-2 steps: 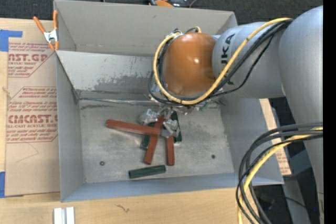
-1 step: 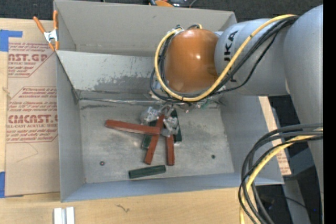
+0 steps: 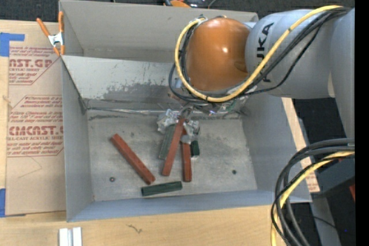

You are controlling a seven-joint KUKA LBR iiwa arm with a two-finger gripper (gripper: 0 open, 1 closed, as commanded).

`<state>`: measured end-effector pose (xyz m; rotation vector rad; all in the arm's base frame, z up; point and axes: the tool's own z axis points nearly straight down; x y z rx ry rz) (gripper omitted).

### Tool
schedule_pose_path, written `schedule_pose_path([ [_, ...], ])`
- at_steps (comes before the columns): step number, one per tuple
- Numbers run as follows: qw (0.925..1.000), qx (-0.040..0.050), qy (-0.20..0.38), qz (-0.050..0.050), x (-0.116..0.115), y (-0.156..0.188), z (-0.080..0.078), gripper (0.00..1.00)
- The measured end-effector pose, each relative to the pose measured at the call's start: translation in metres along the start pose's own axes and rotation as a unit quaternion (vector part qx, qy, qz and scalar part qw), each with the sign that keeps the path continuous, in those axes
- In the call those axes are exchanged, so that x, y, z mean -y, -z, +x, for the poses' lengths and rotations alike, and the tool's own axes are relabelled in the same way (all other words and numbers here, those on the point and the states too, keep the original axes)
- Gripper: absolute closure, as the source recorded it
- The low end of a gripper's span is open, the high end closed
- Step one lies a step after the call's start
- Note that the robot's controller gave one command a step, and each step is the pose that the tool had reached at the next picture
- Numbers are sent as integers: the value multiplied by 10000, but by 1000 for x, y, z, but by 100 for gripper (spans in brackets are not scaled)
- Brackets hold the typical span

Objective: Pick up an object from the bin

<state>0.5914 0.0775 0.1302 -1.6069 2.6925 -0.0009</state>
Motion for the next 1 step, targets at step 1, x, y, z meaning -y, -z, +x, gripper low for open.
schedule_pose_path([
  [1, 10000, -3, -6, -5, 0, 25, -2, 100],
])
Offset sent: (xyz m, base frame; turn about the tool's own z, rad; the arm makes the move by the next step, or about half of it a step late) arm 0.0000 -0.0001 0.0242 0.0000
